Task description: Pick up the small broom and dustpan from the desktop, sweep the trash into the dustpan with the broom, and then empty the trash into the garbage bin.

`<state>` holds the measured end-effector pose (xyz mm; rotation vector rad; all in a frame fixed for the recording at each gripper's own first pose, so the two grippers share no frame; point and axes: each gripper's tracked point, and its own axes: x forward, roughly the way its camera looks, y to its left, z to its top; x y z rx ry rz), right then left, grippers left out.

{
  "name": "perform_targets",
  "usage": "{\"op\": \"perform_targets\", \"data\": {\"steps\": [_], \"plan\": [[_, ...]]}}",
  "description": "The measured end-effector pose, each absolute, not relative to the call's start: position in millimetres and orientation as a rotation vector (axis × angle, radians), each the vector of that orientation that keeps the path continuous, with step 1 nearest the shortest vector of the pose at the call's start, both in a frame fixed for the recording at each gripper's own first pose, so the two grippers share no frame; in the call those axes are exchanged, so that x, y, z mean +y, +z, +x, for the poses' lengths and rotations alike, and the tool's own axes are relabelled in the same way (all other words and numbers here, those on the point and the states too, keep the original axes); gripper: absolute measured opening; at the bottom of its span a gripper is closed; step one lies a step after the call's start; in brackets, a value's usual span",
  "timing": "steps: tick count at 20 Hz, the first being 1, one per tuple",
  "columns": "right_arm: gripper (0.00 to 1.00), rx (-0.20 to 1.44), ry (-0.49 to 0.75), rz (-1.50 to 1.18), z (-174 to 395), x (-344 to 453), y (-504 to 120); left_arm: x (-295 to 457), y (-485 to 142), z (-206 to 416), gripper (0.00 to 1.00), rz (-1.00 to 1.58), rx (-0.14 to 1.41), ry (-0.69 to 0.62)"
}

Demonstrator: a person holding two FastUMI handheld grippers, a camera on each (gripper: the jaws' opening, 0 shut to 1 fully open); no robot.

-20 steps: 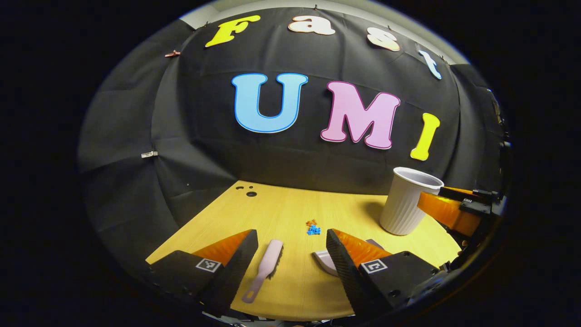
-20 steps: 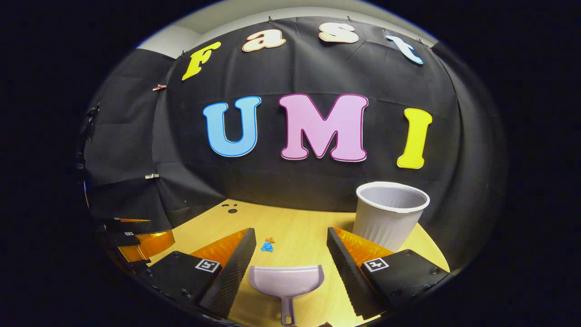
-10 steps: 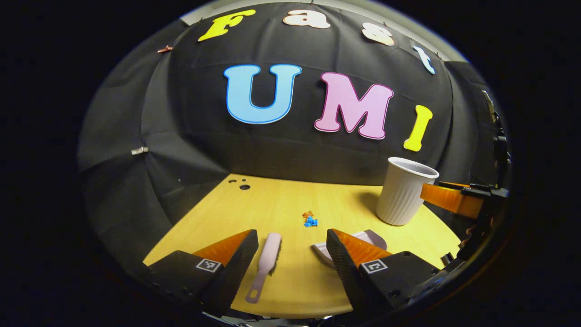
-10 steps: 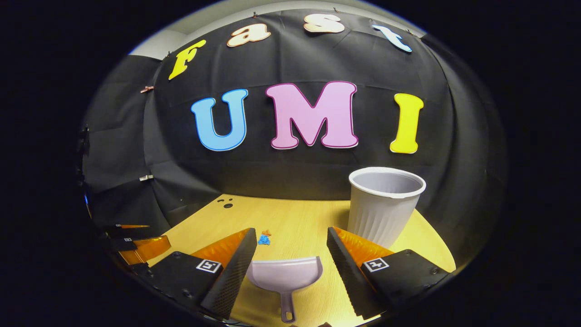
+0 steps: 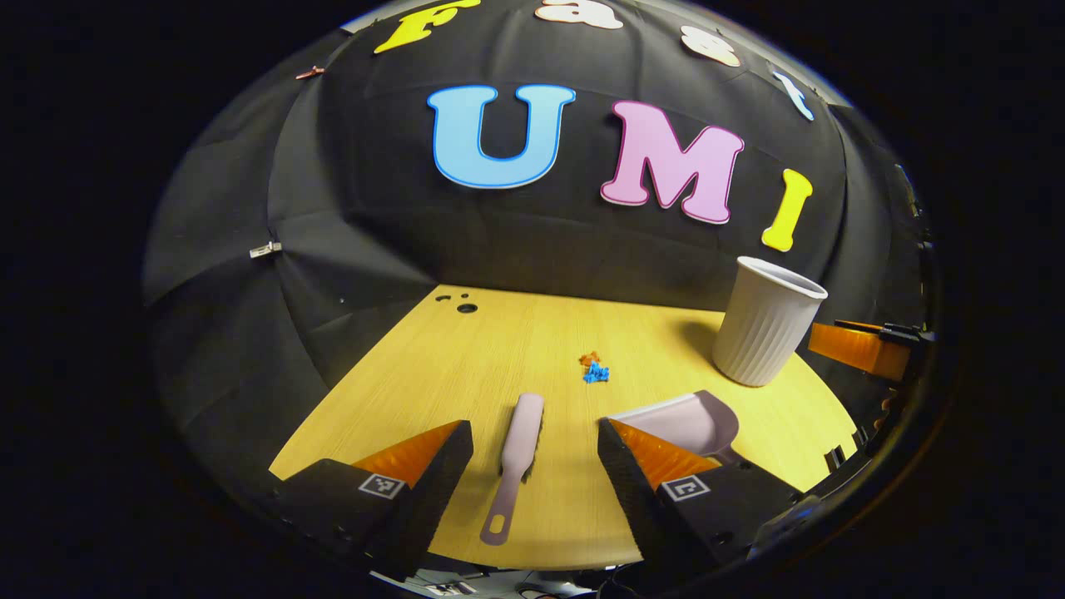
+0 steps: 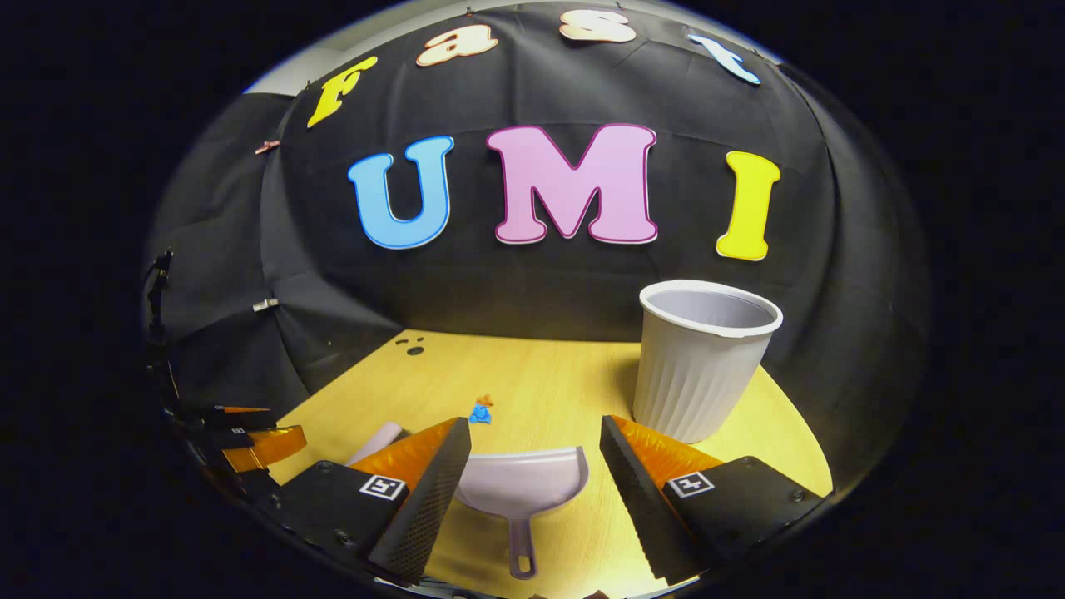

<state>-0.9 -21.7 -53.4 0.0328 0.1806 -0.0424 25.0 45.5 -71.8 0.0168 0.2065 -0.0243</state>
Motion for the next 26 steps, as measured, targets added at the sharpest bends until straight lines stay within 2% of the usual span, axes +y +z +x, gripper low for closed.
{"op": "perform_targets", "data": {"steps": [4,8,15,20,25,26], "plan": [[0.98,0.198,-0.04,0.024,4,-19,-62,54,-103,40,0.96,-0.031,0.331,-0.04],[0.98,0.233,-0.006,0.007,9,-10,-79,70,-143,62,0.96,-0.091,0.507,0.001],[0.98,0.332,0.017,0.006,18,-5,-115,76,-198,95,0.96,-0.039,0.778,0.025],[0.98,0.375,0.049,0.009,28,2,-127,72,-215,110,0.96,0.038,0.867,0.026],[0.98,0.42,0.024,0.063,34,-4,-138,73,-224,124,0.94,0.116,0.911,0.036],[0.94,0.422,0.014,0.069,35,-9,-140,69,-226,126,0.93,0.117,0.912,0.029]]}}
